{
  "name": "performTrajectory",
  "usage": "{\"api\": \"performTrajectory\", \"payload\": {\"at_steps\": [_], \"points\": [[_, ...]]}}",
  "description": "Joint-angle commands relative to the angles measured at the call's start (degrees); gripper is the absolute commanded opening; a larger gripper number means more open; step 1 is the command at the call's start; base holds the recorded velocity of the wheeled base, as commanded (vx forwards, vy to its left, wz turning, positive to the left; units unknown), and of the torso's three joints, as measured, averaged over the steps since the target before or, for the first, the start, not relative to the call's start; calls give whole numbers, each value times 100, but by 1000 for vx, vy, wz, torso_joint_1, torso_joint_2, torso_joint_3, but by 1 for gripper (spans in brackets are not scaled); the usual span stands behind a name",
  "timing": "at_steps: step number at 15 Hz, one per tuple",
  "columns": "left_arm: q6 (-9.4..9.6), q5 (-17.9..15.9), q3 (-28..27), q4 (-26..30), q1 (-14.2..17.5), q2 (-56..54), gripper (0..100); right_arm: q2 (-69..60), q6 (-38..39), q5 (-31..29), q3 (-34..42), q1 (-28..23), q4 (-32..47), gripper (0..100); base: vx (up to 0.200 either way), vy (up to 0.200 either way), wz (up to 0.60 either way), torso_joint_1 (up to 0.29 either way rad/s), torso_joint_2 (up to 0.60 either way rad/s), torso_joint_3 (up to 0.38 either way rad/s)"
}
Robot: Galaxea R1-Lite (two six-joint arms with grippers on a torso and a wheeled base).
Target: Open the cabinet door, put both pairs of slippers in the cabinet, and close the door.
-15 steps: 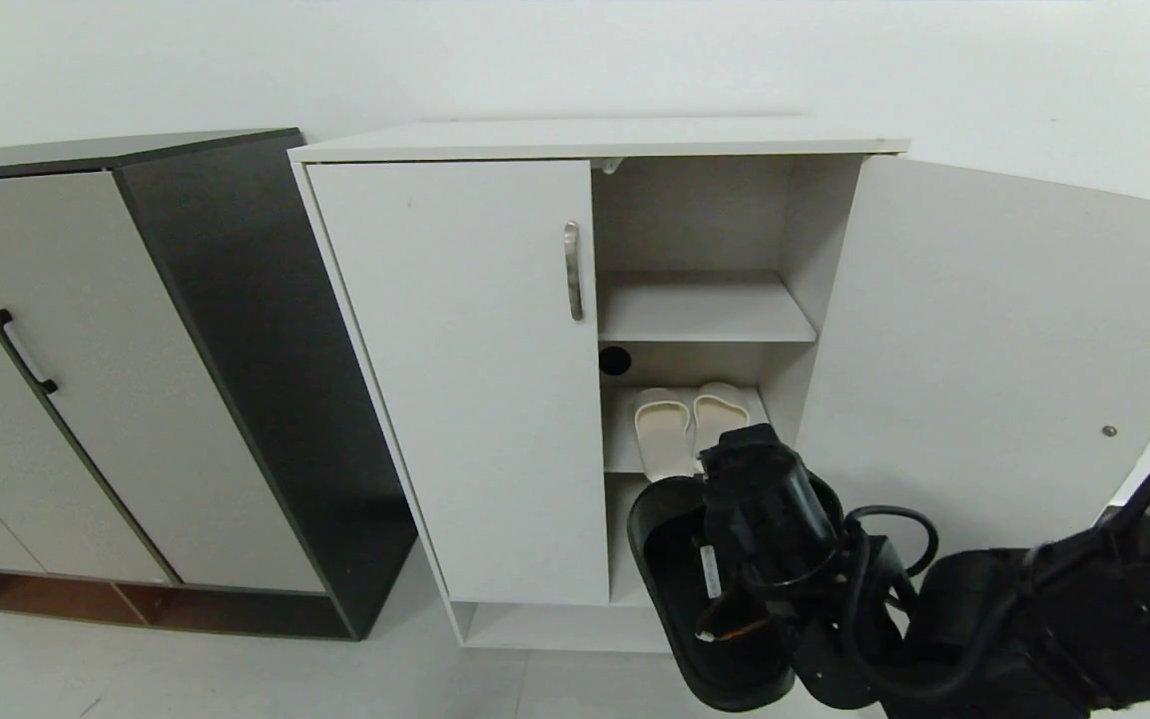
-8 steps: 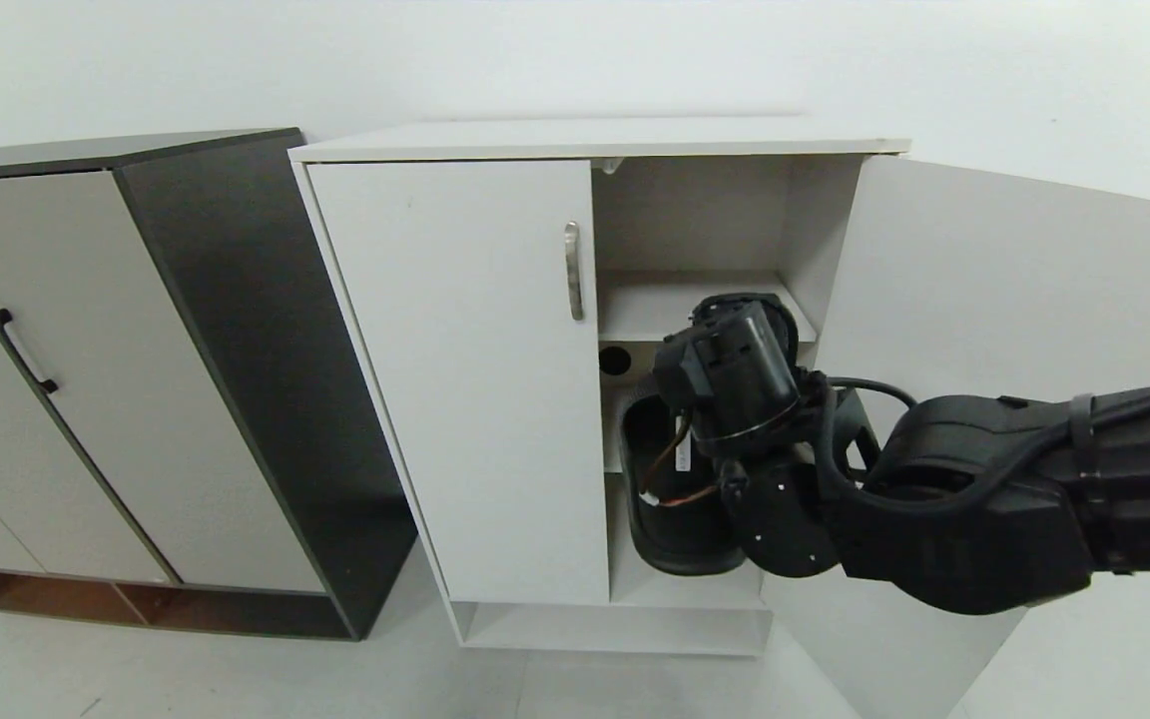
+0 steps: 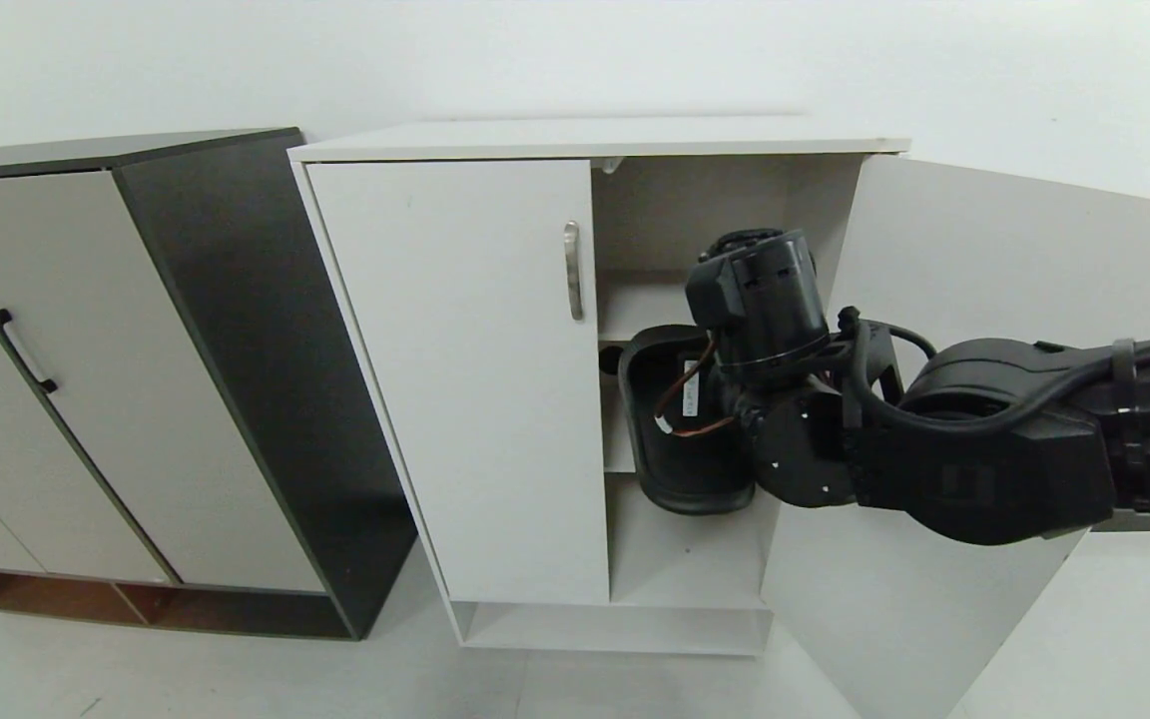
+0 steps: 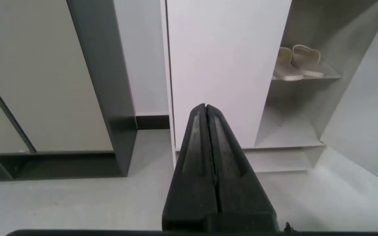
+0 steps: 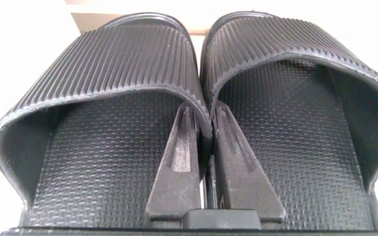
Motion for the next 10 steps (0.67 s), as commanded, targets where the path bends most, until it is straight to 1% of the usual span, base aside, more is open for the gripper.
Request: {"api": "performTrajectory", "payload": {"at_steps": [1,4,10], "points": [[2,1,0,-2,-6,-1,0,-66,-1,50,15,-71,-6,0,0,0,0,0,0,0],[2,1,0,-2,-6,-1,0,-83,-36,85,77,-106,-6,0,0,0,0,0,0,0],[2,1,0,-2,2,-1,0,-75,-159,94,77,-150,-15,0,200,0,0,-2,2,6]]}}
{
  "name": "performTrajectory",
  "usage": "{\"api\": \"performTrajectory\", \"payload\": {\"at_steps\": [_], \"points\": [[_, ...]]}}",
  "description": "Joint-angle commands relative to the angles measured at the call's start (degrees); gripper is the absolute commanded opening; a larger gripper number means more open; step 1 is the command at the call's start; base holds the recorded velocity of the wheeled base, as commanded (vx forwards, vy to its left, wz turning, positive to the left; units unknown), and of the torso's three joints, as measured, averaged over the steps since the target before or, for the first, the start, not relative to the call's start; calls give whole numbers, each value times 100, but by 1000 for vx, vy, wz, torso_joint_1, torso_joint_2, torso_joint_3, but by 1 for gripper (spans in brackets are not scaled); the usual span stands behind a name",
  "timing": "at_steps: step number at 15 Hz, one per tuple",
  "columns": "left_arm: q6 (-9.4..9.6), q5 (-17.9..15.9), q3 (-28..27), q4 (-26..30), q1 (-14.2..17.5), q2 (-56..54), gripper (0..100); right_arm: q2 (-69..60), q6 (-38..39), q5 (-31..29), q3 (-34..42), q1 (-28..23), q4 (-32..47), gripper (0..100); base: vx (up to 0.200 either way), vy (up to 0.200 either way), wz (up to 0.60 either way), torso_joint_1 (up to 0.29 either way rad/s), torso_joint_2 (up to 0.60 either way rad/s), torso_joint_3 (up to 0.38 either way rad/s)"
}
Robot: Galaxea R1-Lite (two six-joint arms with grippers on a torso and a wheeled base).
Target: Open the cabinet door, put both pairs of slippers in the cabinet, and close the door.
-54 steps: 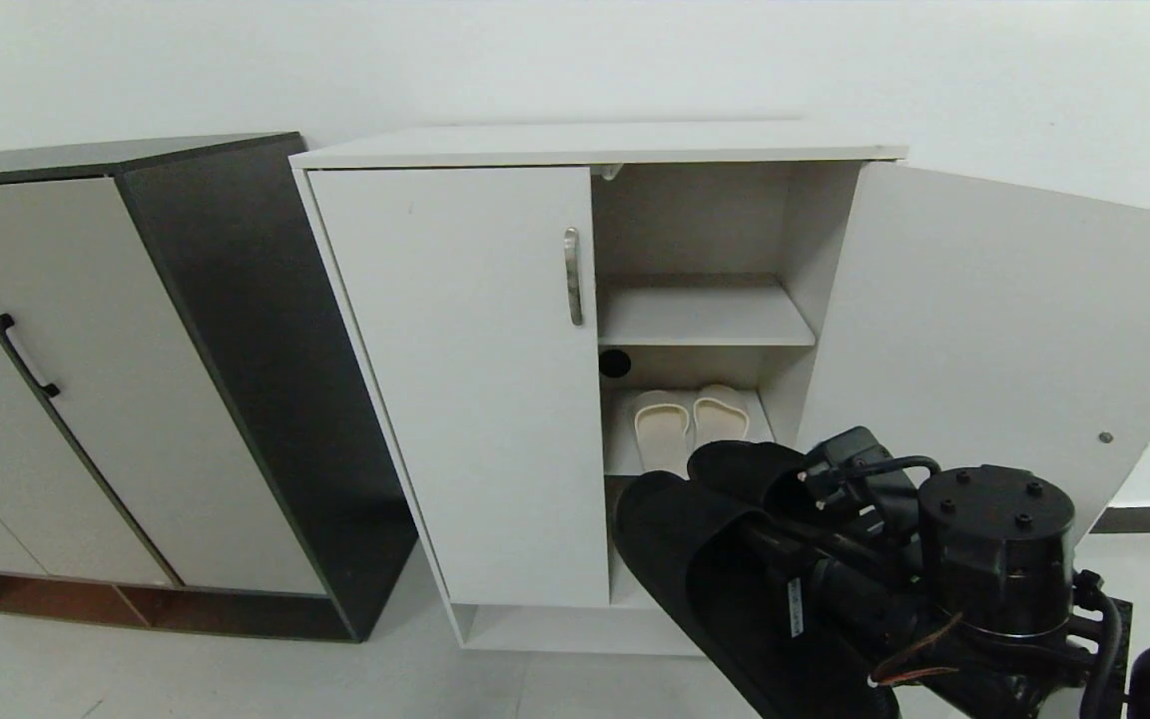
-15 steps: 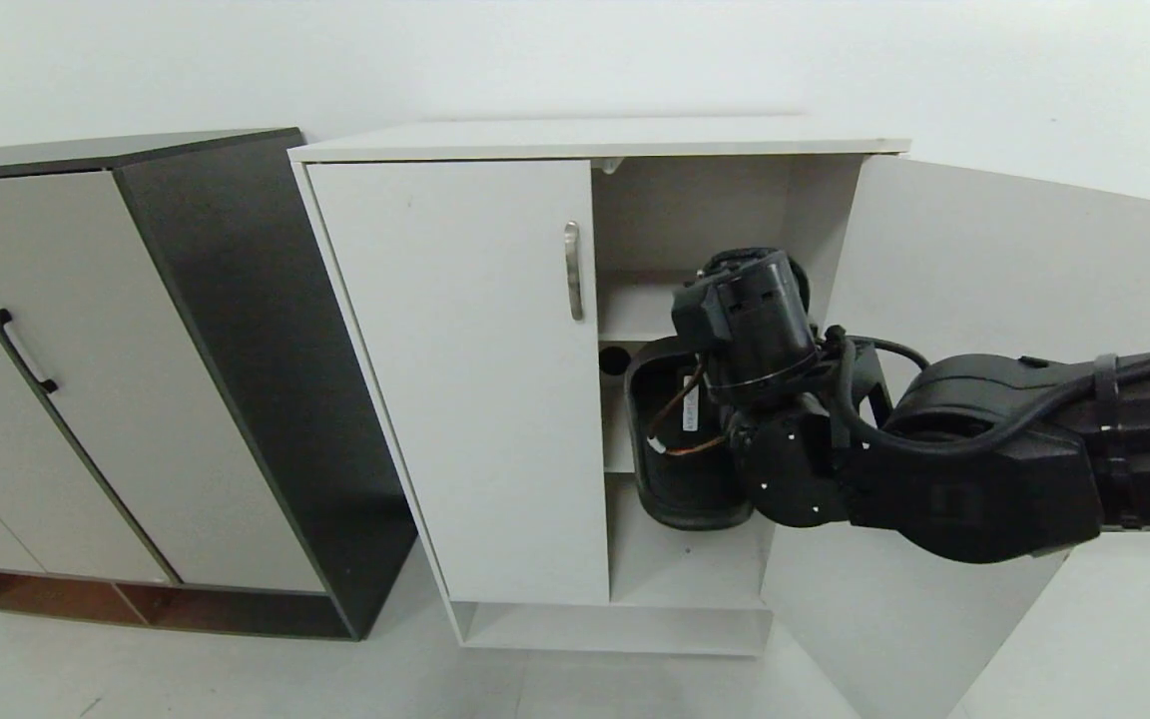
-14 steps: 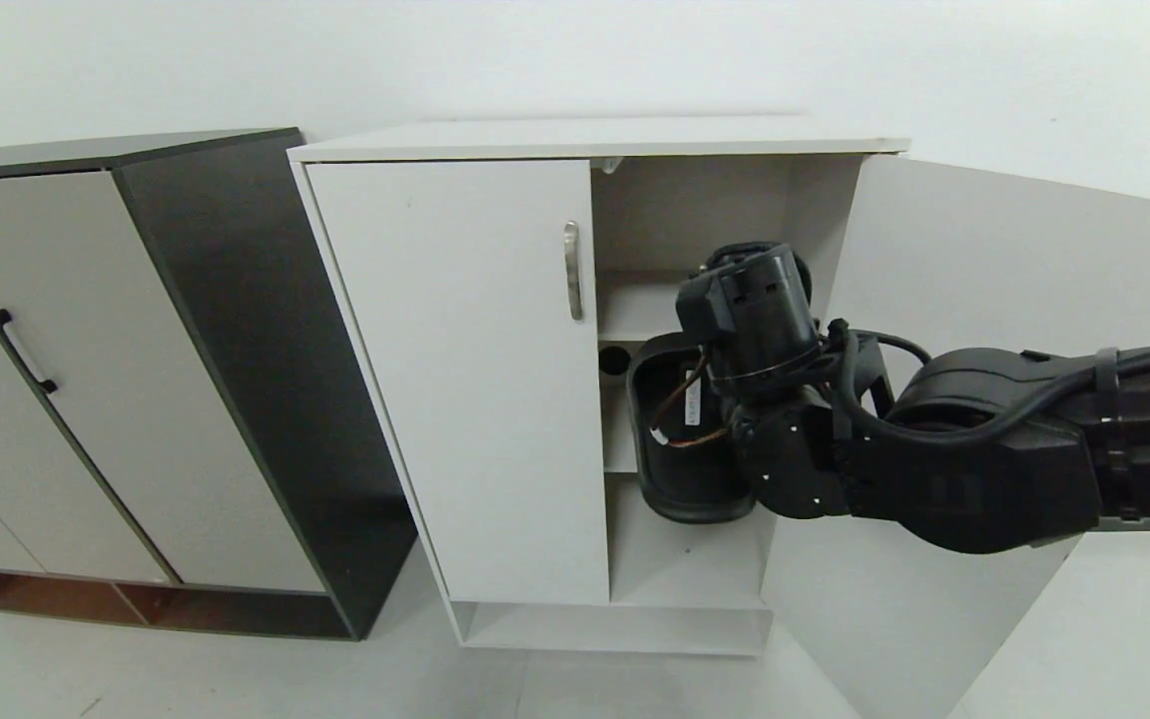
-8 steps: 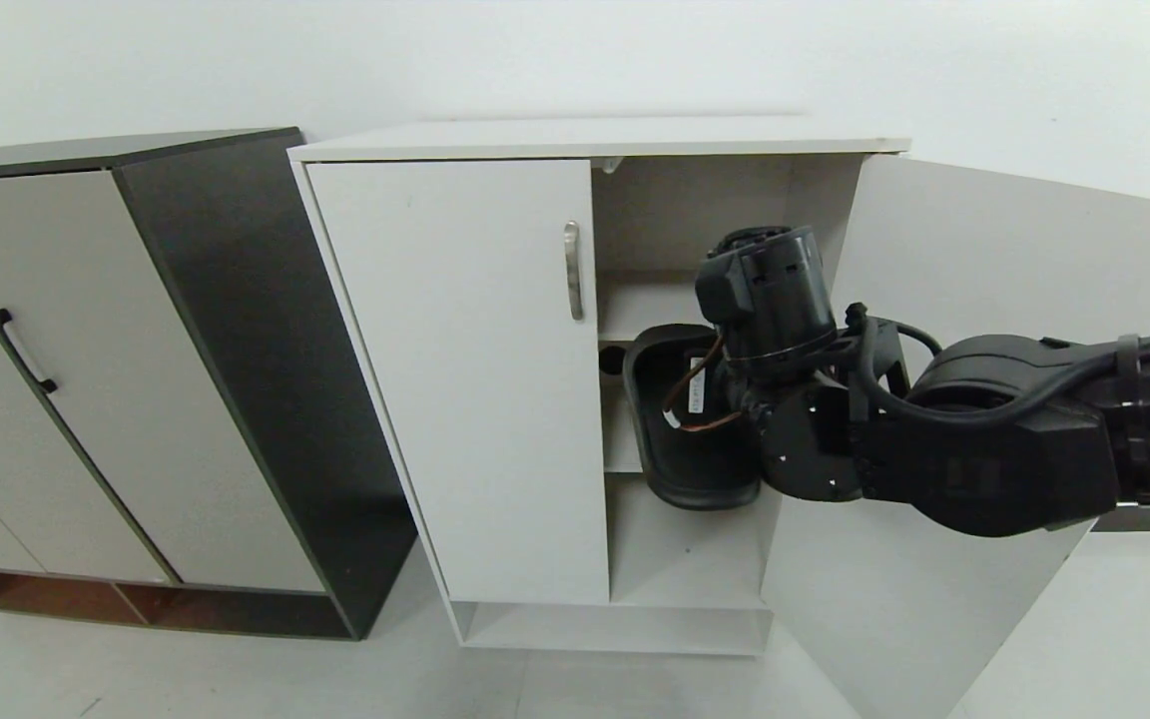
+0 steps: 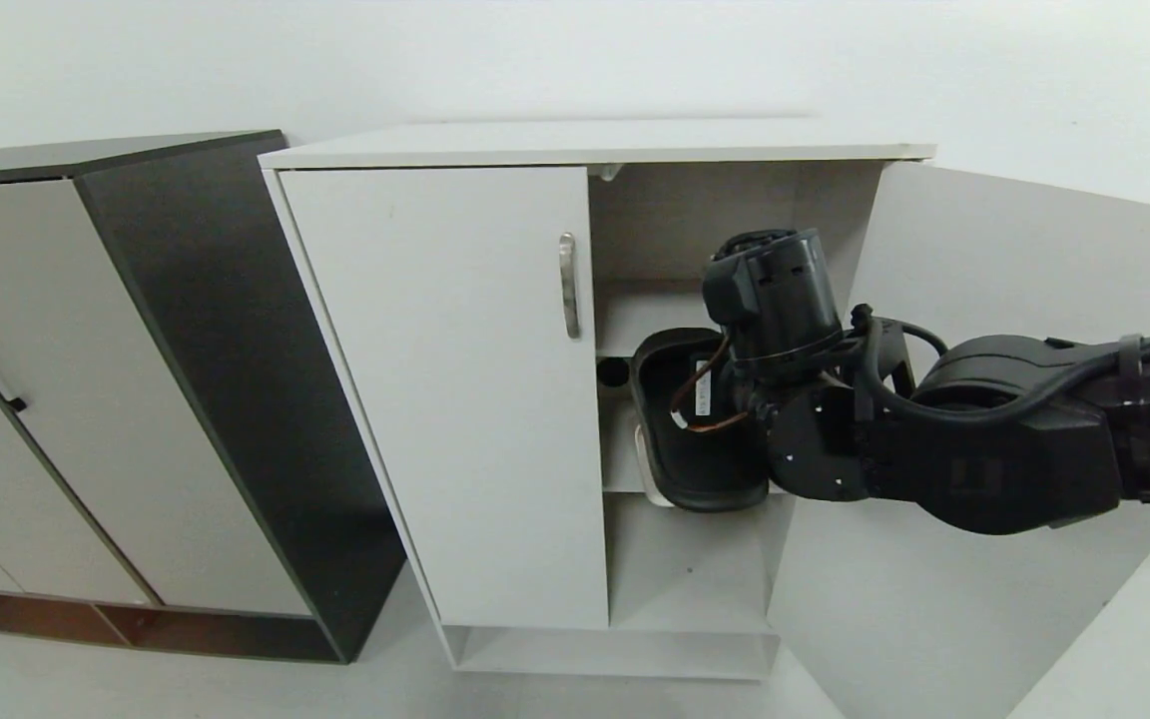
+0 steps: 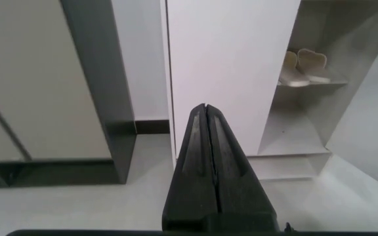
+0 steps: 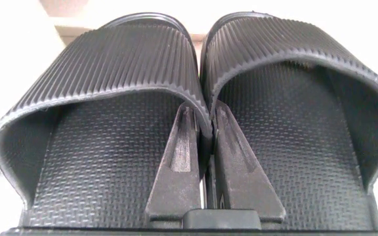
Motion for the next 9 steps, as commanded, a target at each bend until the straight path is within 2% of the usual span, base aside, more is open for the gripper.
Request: {"api": "performTrajectory", "payload": {"at_steps": [1,9], "points": [[-1,1,0,-6,-1,-1,0,0,-23,5,-18,-15,-12,0,200,0,0,2,12,7],[-1,1,0,-6,-1,-1,0,167,-164,5,-150,-85,-135,0,200,0,0,2,3,5]]}}
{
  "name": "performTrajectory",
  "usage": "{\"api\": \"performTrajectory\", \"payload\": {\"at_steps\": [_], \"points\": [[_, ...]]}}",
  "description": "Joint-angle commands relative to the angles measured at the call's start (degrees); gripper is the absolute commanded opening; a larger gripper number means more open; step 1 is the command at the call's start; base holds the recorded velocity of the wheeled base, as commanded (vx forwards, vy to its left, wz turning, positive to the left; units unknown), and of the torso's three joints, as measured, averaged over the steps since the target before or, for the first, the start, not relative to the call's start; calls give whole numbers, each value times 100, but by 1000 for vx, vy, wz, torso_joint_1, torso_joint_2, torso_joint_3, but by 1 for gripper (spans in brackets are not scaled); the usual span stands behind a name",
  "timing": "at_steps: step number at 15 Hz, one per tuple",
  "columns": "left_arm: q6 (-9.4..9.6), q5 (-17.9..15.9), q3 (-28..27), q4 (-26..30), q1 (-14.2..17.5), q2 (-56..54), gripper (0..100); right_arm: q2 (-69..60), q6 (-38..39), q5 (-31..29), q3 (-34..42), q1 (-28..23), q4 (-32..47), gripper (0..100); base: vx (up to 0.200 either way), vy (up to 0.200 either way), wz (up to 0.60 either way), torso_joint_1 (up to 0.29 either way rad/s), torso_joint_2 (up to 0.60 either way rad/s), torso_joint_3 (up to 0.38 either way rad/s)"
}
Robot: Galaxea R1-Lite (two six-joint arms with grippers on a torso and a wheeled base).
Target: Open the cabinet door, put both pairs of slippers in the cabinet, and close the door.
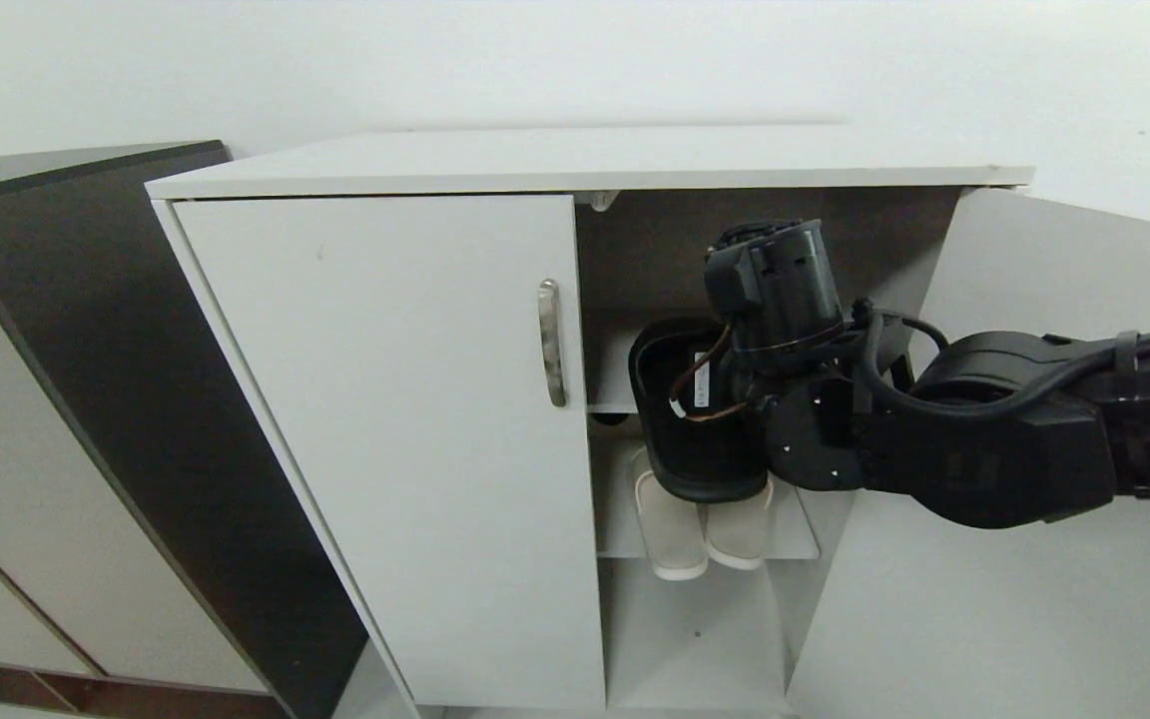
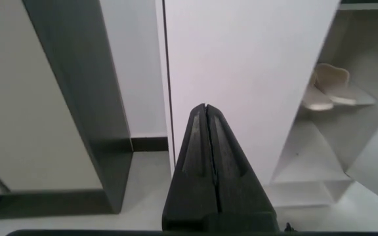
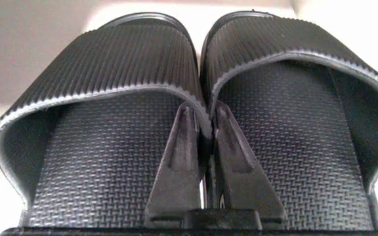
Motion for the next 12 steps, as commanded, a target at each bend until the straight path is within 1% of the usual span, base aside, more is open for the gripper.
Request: {"api": "performTrajectory", "payload": {"at_steps": [1,4,9,10,12], "points": [[2,1,0,-2,5,-1,0,204,18,11,-83,-57,-65,0,200,0,0,2,2,2],[2,1,0,-2,5,-1,0,371,18,64,-56,-57,-232,0,0,0,0,0,0,0],[-7,1,0,-2,-4,-1,0,459,-8,424,-197,-259,-276,0,0,0,0,0,0,0],[2,1,0,-2,5,-1,0,644,-17,450,-469,-391,-276,0,0,0,0,0,0,0],[2,1,0,-2,5,-1,0,899,-61,468,-768,-514,-276,0,0,0,0,0,0,0]]}}
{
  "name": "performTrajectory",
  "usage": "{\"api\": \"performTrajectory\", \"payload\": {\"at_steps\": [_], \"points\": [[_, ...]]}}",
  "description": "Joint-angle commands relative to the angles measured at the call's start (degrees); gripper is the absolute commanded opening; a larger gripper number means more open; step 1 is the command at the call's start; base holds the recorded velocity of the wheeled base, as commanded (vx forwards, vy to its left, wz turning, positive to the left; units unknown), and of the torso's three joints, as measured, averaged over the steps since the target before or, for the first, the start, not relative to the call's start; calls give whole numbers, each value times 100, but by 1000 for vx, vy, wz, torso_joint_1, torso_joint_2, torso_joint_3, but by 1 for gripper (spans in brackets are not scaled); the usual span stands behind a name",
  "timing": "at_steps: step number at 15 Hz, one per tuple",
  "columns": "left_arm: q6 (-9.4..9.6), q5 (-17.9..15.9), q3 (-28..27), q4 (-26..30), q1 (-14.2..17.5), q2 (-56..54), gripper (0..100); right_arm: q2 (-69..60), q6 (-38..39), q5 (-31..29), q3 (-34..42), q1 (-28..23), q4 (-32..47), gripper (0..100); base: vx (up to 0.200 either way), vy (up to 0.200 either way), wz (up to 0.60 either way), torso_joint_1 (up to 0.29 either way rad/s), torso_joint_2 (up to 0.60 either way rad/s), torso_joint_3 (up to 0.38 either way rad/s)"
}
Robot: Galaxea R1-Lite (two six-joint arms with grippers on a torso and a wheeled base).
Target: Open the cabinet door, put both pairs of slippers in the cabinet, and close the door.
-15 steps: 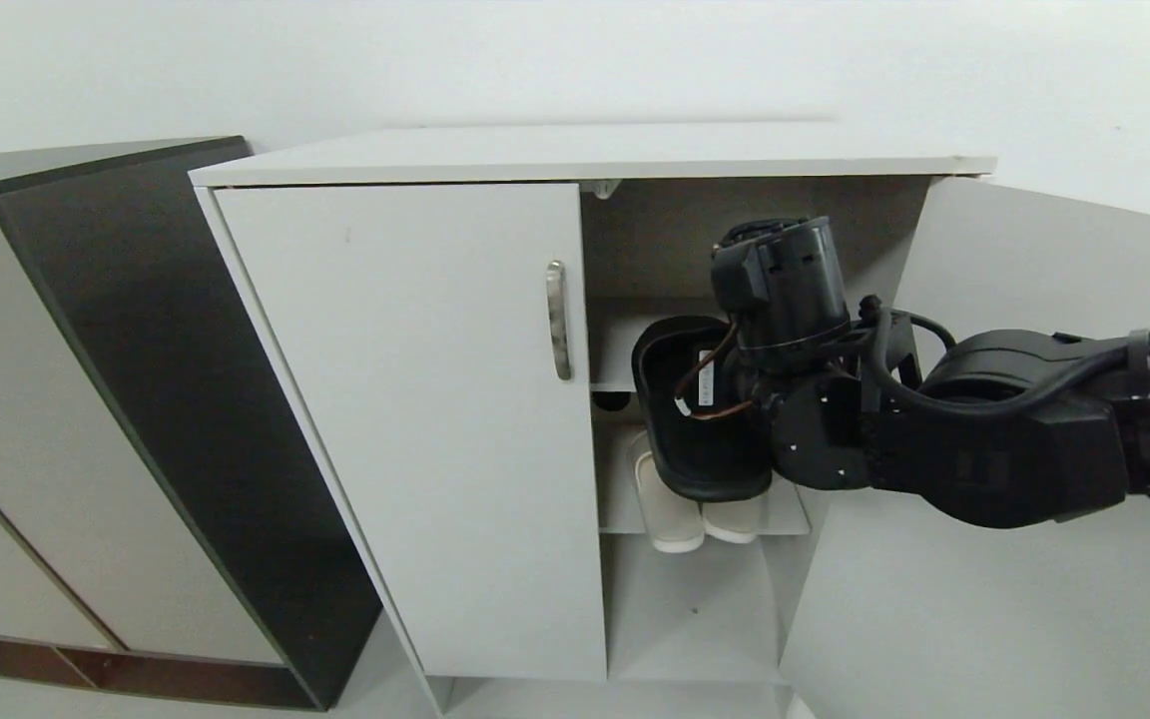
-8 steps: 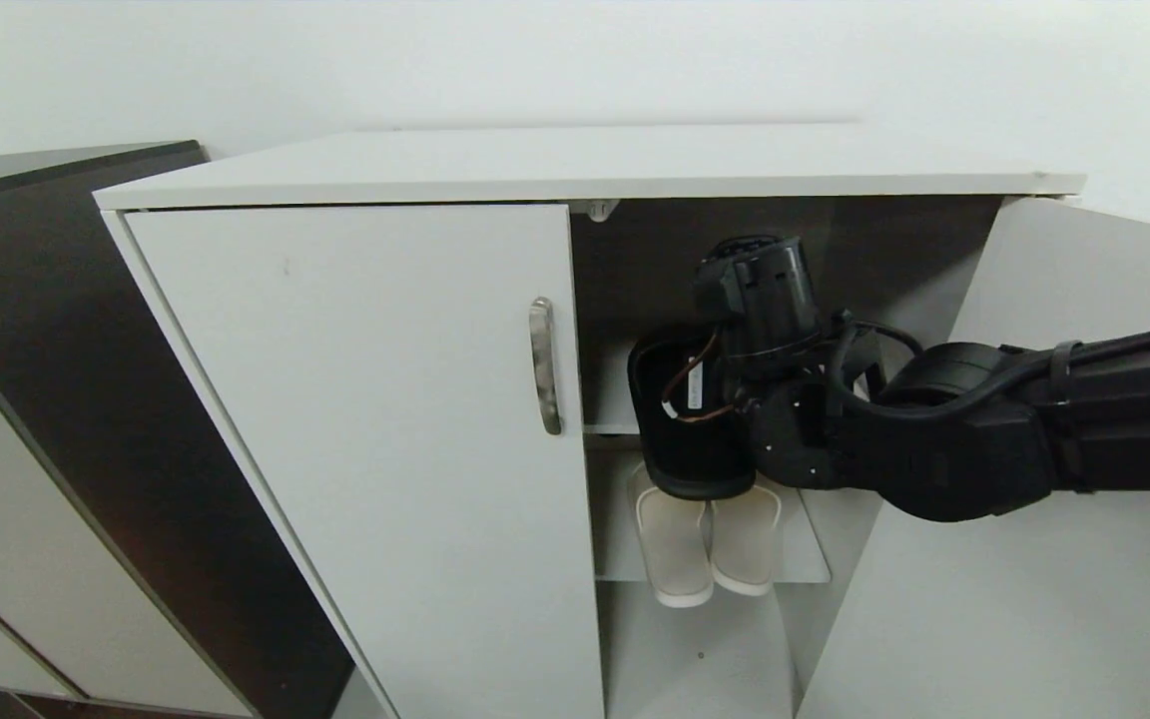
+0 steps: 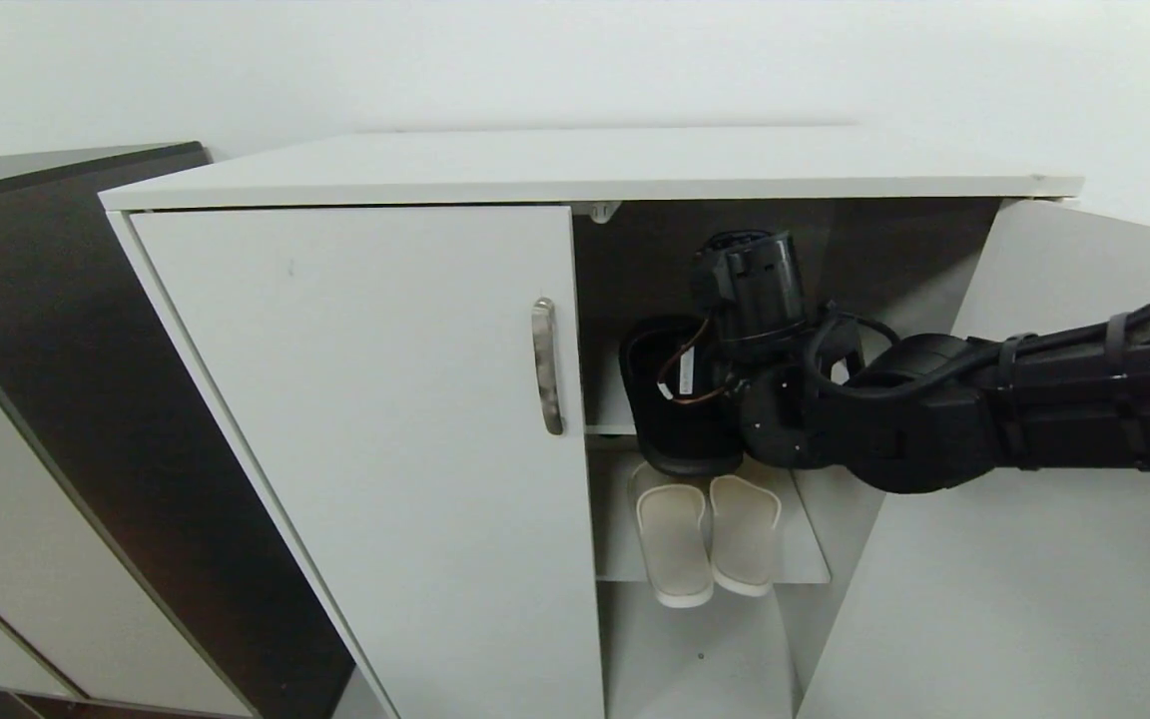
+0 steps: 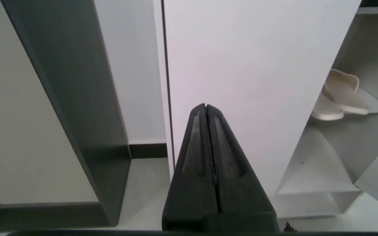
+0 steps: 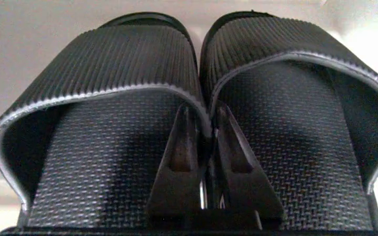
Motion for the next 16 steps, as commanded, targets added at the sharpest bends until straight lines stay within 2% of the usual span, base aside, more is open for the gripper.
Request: {"api": "performTrajectory", "payload": {"at_steps": [1,8,16], "points": [[-5,1,0,-3,7,-1,0,373,-25,35,-363,-136,3,0,0,0,0,0,0,0],[-5,1,0,-3,-1,-1,0,786,-42,61,-820,-461,3,0,0,0,0,0,0,0],[-5,1,0,-3,7,-1,0,874,-7,52,-793,-505,-32,0,0,0,0,0,0,0]]}}
